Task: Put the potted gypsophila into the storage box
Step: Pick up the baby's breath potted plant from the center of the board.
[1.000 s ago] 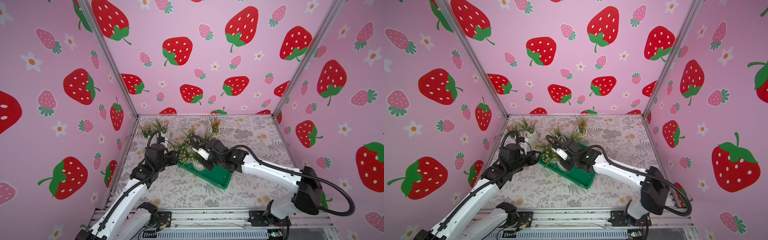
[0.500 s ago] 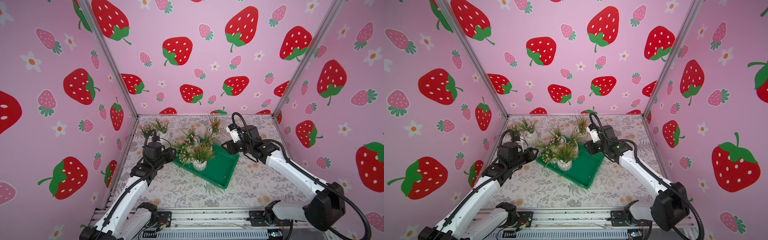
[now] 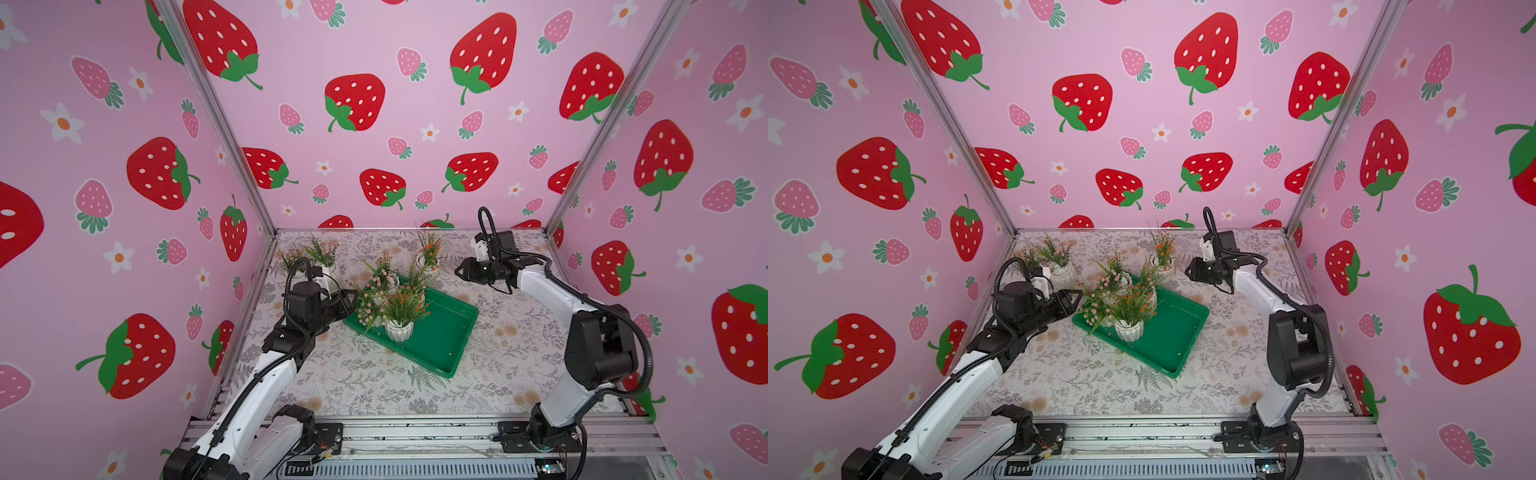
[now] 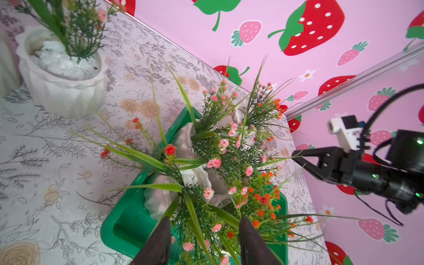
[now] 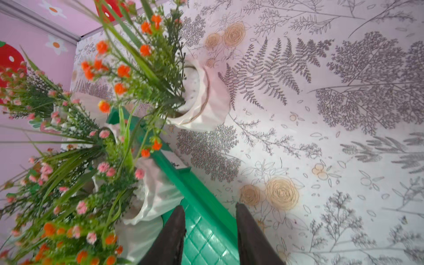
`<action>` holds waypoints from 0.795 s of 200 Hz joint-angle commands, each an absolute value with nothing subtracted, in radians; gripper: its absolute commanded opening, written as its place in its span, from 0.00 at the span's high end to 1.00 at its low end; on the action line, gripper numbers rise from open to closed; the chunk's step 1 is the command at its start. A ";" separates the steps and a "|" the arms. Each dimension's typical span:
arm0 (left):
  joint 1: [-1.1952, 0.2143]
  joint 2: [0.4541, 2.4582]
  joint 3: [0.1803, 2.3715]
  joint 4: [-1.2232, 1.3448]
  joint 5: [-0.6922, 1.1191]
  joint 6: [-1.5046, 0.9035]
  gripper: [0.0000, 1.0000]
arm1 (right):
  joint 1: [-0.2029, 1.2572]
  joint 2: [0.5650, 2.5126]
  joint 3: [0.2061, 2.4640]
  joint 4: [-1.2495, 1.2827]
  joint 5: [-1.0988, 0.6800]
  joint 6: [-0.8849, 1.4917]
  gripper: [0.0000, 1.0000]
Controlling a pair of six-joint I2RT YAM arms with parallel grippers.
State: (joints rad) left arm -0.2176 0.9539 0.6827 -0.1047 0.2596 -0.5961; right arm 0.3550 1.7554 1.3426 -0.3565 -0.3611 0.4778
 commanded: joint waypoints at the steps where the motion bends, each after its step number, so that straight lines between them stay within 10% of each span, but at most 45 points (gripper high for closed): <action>1: -0.213 0.958 0.669 -0.028 0.326 -0.555 0.50 | 0.353 1.822 1.427 -0.367 -0.390 0.504 0.60; 159: -0.271 1.096 0.720 0.091 0.421 -0.489 0.50 | 0.360 2.203 1.869 -0.526 -0.451 0.437 0.66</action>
State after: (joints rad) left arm -0.2668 1.0885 0.6785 0.0559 0.4194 -0.5087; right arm 0.3553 2.1624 1.8130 -0.4744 -0.4210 0.4587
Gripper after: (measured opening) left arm 0.504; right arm 0.346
